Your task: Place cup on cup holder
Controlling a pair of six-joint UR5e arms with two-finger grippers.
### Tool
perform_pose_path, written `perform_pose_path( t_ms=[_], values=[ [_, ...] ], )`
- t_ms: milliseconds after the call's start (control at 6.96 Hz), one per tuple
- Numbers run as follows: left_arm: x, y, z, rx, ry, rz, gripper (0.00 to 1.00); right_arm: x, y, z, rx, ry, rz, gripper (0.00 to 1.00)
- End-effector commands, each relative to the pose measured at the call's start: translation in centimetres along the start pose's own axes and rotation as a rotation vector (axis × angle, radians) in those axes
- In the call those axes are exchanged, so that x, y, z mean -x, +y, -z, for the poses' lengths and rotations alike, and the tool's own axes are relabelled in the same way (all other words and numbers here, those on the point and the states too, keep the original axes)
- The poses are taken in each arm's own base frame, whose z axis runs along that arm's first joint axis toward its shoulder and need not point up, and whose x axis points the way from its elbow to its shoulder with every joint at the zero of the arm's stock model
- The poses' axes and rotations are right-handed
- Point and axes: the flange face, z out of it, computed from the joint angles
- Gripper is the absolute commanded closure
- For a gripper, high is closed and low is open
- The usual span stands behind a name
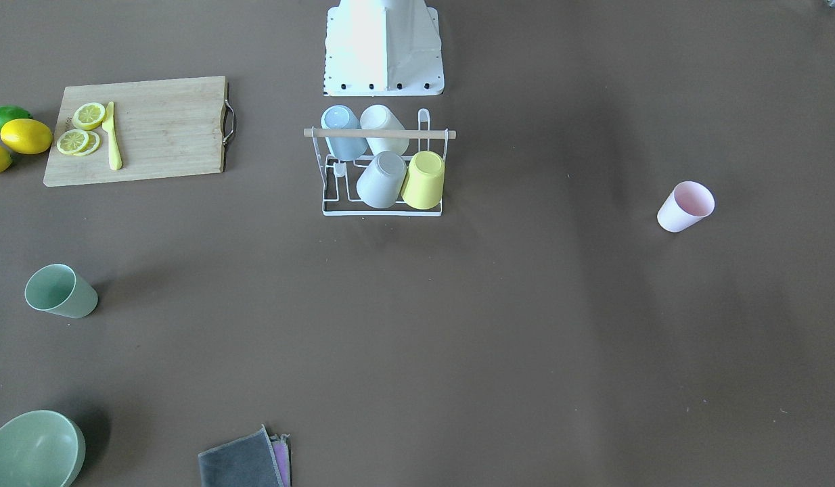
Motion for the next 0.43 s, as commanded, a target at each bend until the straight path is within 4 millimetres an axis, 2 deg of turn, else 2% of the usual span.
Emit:
perform_pose_path(
  t_ms=[0, 144, 287],
  values=[
    [0.0, 0.0, -0.1, 0.002, 0.001, 0.000, 0.01, 7.4, -6.1, 2.8, 0.054, 0.059, 0.091, 0.00],
    [-0.1, -0.1, 0.0, -0.001, 0.001, -0.004, 0.01, 9.7, -9.7, 3.1, 0.092, 0.056, 0.114, 0.00],
    [-0.2, -0.1, 0.2, -0.003, 0.001, -0.004, 0.01, 13.0, -11.7, 1.7, 0.136, 0.062, 0.150, 0.00]
  ],
)
